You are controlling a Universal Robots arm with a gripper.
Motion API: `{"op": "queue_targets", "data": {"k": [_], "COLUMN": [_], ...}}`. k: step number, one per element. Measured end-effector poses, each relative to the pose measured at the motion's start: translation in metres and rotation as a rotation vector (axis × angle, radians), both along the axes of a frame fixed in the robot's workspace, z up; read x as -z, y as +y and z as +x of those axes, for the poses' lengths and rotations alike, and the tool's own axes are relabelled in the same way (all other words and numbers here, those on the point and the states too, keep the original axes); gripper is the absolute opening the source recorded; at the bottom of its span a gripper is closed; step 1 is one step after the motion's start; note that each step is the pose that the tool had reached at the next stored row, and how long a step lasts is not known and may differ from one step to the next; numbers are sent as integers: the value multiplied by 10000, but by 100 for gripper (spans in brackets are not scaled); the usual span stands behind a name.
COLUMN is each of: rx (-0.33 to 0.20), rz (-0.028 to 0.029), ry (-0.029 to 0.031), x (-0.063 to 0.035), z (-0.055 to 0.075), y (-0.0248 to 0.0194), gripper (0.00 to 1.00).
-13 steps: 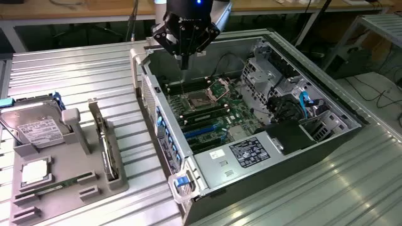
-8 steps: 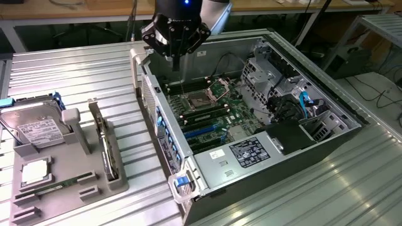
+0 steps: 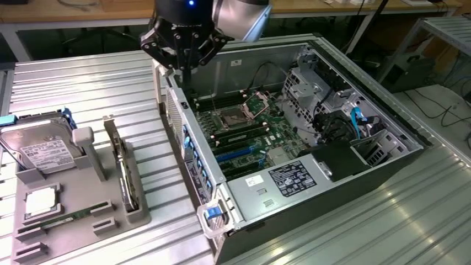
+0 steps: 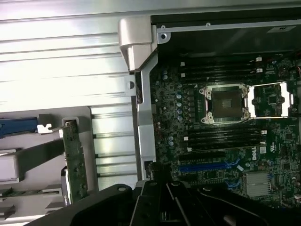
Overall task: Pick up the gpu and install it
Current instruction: 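Reach for the gpu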
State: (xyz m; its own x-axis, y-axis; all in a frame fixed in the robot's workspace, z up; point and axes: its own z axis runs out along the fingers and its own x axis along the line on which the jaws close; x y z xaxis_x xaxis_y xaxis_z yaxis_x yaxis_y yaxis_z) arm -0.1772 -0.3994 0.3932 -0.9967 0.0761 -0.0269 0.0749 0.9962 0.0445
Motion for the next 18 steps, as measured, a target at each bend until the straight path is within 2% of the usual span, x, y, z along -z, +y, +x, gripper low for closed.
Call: {"op": "queue_targets", "data": {"k": [6,10,15,18], "rx": [-1,2,1,0], "rz": [1,1,1,1], "ry": [-1,0,-1,-1], "x": [0,0,1,0], "z": [-226,-486,-663,-814], "y": [-2,-5,-7,-8], "gripper": [10,10,10,10]}}
